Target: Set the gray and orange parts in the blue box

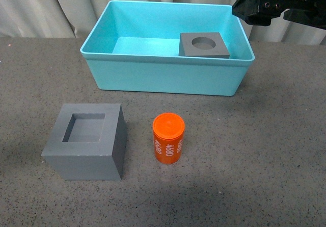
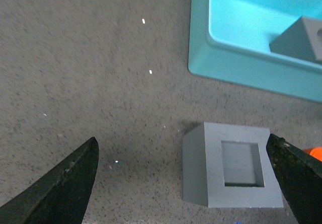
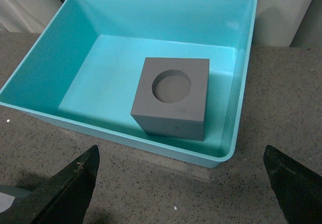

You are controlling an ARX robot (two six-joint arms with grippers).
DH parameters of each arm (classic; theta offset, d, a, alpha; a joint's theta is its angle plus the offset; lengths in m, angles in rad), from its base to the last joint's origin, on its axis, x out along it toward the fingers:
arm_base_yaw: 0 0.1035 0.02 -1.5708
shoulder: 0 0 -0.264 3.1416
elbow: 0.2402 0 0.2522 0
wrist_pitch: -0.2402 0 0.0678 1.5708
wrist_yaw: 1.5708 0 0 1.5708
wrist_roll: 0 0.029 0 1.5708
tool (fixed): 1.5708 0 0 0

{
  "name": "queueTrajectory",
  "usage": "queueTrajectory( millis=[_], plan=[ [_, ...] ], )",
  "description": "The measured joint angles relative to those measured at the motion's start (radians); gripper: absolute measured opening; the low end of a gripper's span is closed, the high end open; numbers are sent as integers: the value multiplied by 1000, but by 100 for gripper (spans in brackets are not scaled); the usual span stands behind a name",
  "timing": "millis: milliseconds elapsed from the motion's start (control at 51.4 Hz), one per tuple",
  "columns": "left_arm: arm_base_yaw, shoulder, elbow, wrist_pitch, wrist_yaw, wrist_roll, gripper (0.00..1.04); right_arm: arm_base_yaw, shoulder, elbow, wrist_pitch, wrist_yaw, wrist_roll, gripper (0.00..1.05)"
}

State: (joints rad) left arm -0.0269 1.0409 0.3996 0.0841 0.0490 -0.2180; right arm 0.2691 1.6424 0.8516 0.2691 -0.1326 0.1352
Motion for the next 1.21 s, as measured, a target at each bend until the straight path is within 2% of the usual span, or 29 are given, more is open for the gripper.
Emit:
queueTrajectory(
  millis=[175,350,681,1012,1051,1149,1207],
  plan=[
    [-42,219,70,29,19,4,98,1,0,0,0,0,0,95],
    [-72,378,145,2,-3,22,98,1,0,0,0,0,0,95],
    [-135,480,193,-46,7,23,98,1,0,0,0,0,0,95],
    [-175,590,233,-40,-34,33,98,1,0,0,0,0,0,95],
    [-177,600,237,-40,-37,33,93,1,0,0,0,0,0,95],
    [-184,624,245,-44,-47,32,73,1,0,0,0,0,0,95],
    [-187,631,246,-44,-45,30,66,1,0,0,0,0,0,95]
  ],
)
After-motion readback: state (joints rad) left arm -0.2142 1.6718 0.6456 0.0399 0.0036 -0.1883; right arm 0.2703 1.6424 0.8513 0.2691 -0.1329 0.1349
